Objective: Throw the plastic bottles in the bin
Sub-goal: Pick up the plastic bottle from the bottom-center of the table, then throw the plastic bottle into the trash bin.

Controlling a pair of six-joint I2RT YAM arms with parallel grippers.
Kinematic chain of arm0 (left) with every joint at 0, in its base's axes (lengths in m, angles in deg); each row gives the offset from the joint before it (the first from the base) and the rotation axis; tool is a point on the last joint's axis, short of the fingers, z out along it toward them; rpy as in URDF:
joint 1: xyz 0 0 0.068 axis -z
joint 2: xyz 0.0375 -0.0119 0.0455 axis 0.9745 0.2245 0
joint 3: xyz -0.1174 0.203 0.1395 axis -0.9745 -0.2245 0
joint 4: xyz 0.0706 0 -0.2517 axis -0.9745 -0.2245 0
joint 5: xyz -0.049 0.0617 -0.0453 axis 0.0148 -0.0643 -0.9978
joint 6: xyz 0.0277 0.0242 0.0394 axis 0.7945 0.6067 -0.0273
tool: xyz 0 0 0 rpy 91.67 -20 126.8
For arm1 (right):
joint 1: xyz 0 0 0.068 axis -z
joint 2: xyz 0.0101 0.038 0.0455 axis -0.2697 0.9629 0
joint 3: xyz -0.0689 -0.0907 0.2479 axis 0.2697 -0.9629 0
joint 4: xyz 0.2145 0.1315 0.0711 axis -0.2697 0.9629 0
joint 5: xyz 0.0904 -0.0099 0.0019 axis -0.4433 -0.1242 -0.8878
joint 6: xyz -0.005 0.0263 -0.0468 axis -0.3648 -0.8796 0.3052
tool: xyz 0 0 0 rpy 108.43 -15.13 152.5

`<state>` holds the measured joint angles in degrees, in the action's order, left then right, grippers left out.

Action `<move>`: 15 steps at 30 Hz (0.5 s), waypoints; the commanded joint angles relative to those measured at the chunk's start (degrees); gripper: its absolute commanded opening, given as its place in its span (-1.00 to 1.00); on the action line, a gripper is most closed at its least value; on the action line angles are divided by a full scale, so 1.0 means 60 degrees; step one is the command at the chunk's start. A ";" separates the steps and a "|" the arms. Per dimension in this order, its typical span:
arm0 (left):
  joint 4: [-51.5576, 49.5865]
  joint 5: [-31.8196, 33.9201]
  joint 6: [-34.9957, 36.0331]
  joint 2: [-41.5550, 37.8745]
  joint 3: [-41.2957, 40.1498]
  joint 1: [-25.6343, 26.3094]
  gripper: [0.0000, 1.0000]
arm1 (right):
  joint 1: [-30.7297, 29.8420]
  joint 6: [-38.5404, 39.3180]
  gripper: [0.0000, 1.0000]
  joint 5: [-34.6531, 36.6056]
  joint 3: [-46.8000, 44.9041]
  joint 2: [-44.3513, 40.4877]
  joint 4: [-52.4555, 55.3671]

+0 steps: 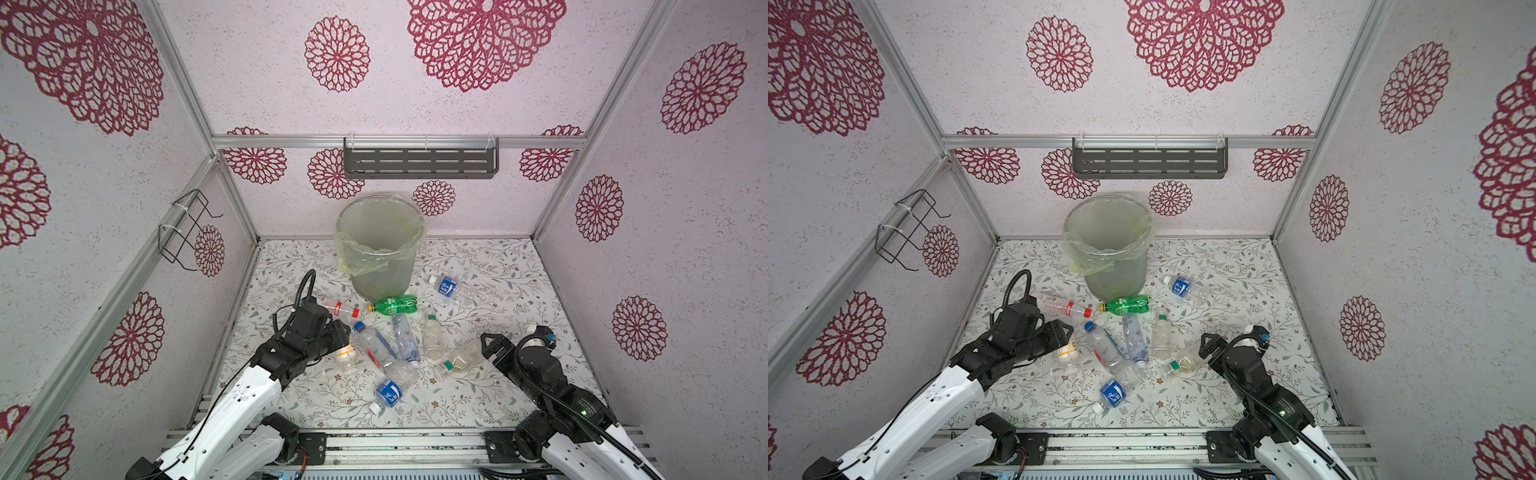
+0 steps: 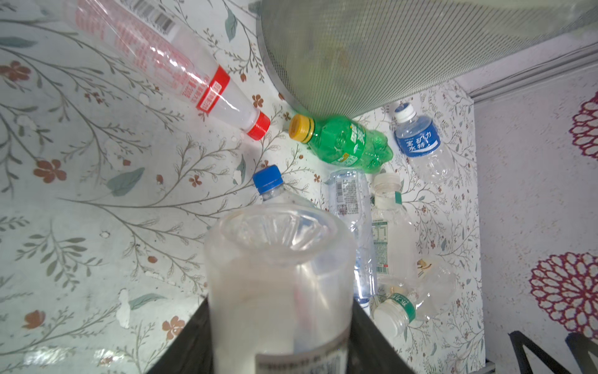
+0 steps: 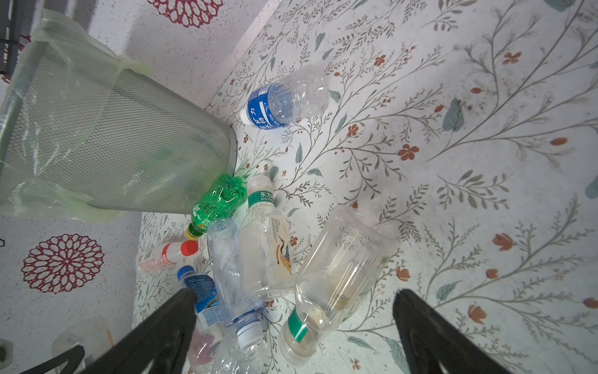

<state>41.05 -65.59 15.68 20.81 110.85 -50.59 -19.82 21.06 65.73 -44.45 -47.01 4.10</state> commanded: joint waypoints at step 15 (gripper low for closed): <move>0.0547 -0.0698 0.0699 0.0634 0.1986 -0.1051 -0.18 | -0.0037 0.0127 0.98 0.0347 -0.0133 0.1245 -0.1112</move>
<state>42.78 -69.35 18.78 24.35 120.95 -55.73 -19.82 21.23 65.93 -46.33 -40.62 -0.32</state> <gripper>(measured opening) 0.559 0.989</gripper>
